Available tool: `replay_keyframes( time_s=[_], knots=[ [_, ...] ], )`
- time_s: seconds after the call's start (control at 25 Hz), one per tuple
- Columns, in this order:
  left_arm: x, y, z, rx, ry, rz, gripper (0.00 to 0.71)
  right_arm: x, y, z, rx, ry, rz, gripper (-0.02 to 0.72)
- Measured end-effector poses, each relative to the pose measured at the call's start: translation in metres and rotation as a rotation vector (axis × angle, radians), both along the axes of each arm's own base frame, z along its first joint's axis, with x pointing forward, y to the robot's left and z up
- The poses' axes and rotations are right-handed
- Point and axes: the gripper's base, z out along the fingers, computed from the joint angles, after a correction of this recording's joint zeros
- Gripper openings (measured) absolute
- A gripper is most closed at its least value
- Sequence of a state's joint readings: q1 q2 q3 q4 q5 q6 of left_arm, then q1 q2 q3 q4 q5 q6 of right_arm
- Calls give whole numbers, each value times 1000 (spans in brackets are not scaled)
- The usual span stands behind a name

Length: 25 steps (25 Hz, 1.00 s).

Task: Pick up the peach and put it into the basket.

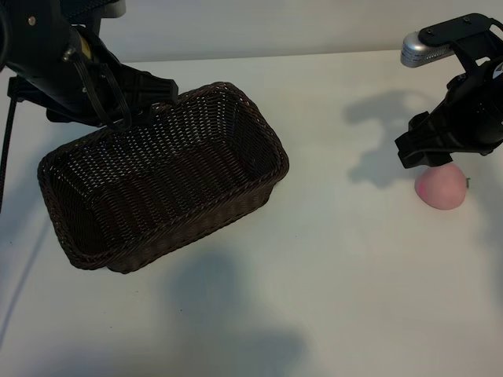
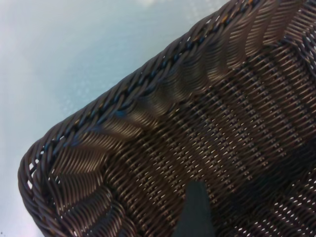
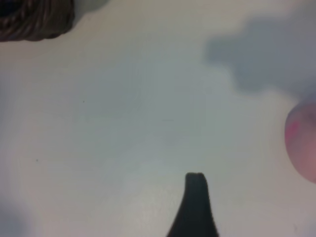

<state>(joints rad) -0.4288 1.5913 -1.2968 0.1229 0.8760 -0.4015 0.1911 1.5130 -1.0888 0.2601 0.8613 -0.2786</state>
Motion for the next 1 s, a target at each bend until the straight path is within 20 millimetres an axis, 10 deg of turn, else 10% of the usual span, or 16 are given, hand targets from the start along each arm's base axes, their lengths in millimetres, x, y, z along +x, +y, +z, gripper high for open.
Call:
replay_keyframes(
  time_s=[0.44,1.0],
  knots=[
    [-20,40,3,29,33,314,594,1,0,1,2,-15,-4,572],
    [-40,85,-68,-3,101,525,594,1,0,1,3,-15,-6,572]
  ],
)
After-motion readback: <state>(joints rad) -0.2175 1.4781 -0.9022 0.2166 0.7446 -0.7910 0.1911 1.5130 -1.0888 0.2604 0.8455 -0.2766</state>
